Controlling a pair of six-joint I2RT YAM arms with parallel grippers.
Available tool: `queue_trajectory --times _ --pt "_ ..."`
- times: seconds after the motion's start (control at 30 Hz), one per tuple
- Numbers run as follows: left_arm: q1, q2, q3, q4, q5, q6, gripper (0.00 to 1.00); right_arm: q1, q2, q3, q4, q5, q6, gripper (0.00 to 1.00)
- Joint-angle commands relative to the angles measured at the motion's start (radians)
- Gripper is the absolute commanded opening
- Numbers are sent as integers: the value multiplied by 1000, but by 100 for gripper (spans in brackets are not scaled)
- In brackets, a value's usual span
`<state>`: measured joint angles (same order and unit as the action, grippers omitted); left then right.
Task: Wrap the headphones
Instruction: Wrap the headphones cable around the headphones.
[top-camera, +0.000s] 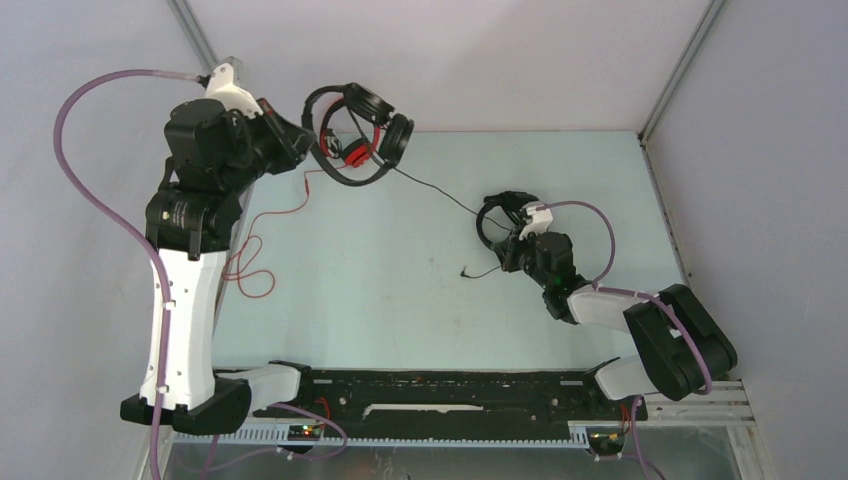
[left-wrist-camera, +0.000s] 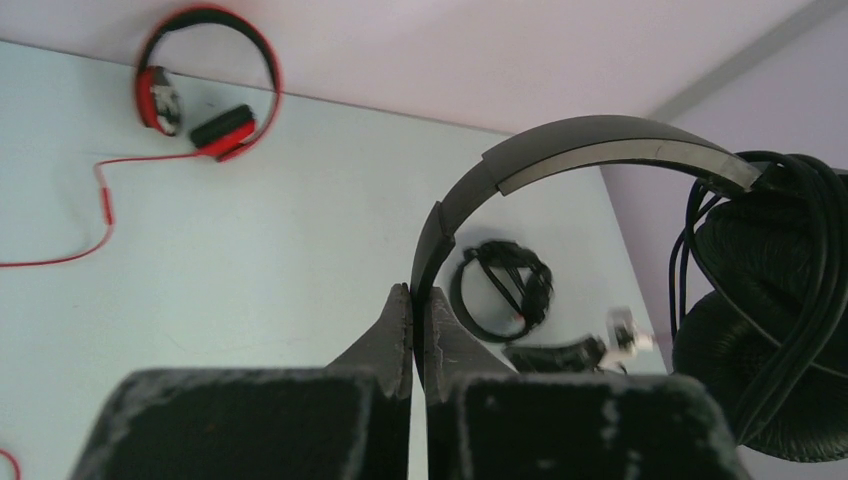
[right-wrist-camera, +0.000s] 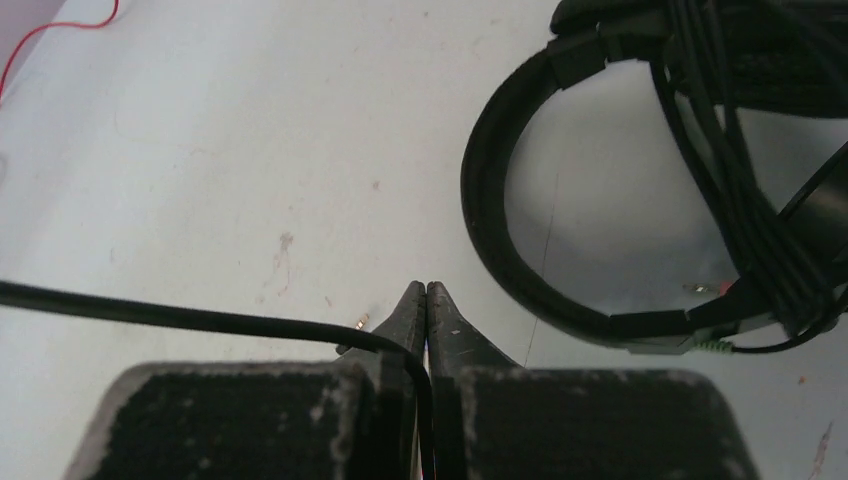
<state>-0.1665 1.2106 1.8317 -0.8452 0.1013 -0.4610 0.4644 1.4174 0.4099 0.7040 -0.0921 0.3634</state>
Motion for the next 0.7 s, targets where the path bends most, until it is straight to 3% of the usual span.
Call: queue_trajectory --times 0.0,0.33,0.5,0.67 --pt "6 -23 23 46 300 27 0 -31 3 78 -7 16 0 0" --pt "-44 -117 -214 139 603 104 0 -145 -34 181 -120 35 -49 0" --pt "-194 -127 -245 50 627 239 0 -173 -85 232 -207 35 -68 0" --pt "-256 -120 -290 6 628 331 0 -195 -161 353 -436 42 -66 0"
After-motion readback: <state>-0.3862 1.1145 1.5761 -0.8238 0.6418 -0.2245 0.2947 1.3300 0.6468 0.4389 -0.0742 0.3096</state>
